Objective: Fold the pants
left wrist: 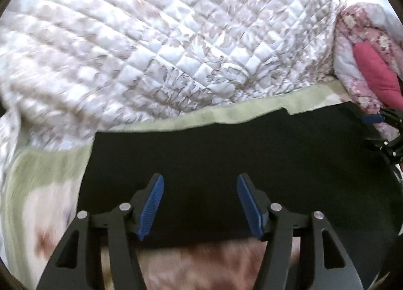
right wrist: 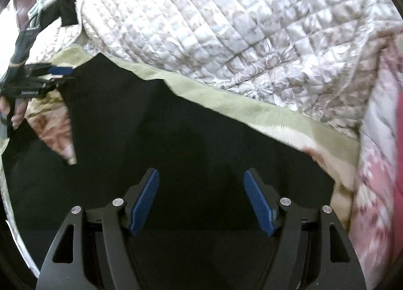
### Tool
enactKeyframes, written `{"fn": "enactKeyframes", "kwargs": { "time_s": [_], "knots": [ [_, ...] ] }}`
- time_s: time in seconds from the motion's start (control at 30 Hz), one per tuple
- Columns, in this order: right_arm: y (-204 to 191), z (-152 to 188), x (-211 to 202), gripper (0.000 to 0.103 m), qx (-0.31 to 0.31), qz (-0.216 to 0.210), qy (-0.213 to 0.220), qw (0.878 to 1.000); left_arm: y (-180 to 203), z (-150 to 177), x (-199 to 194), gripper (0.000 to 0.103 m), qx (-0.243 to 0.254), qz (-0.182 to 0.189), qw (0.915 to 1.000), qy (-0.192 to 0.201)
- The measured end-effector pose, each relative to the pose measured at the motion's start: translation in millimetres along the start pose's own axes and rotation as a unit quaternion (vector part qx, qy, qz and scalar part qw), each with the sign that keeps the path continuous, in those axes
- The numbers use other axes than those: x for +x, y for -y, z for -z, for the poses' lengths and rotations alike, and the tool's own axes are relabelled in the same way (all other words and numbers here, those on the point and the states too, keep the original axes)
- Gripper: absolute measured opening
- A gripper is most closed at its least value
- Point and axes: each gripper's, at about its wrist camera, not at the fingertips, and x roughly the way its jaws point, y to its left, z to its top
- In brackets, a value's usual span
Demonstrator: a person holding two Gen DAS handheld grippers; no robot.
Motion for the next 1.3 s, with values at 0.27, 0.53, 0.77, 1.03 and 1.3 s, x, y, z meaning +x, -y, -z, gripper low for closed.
{"fn": "enactKeyframes", "kwargs": {
  "time_s": [0.27, 0.53, 0.77, 1.03, 1.3],
  "knots": [
    [38.1, -32.4, 67.5, 0.070, -0.038, -0.029, -0.050, 0.998, -2.8, -40.5, 79.1, 0.065, 0.041, -0.003, 0.9988, -0.027],
    [34.4, -41.4, 79.3, 0.025, -0.055, -0.058, -0.066, 0.995, 12.0, -33.4, 106.2, 0.076, 0.071, -0.005, 0.9971, -0.025],
    [1.7, -39.3, 32.9, 0.008, -0.088, 0.008, -0.029, 0.996, 54.3, -30.8, 82.4, 0.007, 0.130, -0.059, 0.9898, -0.008],
    [-38.8, -9.1, -87.9, 0.008, -0.079, 0.022, 0.062, 0.995, 48.4, -11.7, -33.3, 0.006, 0.057, -0.067, 0.9940, 0.066],
    [-95.8, 103.6, -139.6, 0.009, 0.005, -0.009, 0.056, 0.998, 60.8, 104.7, -148.8, 0.007, -0.023, -0.016, 0.9945, 0.101]
  ]
}}
